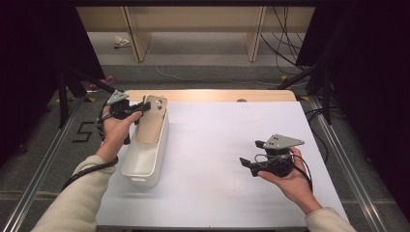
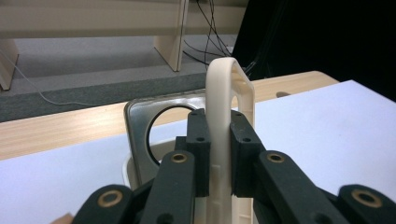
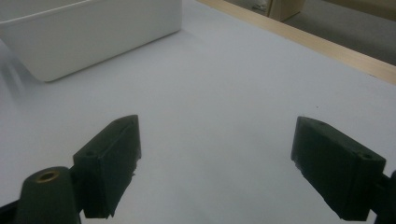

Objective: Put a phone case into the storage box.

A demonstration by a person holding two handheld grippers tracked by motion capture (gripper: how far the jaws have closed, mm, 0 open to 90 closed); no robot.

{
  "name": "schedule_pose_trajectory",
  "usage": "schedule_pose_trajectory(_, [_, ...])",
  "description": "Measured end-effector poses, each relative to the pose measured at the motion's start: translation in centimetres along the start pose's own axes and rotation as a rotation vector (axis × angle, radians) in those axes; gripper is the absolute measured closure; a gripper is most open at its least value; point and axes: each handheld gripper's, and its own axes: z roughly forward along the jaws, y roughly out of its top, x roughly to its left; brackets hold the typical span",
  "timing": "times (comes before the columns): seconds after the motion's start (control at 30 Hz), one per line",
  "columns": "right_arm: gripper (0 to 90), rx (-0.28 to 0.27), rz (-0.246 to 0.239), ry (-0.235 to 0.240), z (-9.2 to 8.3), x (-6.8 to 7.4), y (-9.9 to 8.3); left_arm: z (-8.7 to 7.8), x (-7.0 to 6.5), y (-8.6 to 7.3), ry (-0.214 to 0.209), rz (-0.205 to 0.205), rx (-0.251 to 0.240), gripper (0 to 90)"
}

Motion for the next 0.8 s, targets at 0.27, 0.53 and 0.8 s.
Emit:
schedule_pose_trajectory(0.27, [16.6,-0.001,0.002,0.002,0.1,0.0,0.0,0.3,0.1,0.2,0.004,0.012,0.03,80.5])
schedule_pose_trajectory(0.53, [16.6,-0.002,0.002,0.002,0.1,0.0,0.0,0.9,0.1,0.3,0.008,0.022,0.074,80.3])
schedule_pose_trajectory(0.8, [16.6,-0.002,0.001,0.002,0.1,0.0,0.0,1.1,0.5,0.4,0.013,0.022,0.097,79.3])
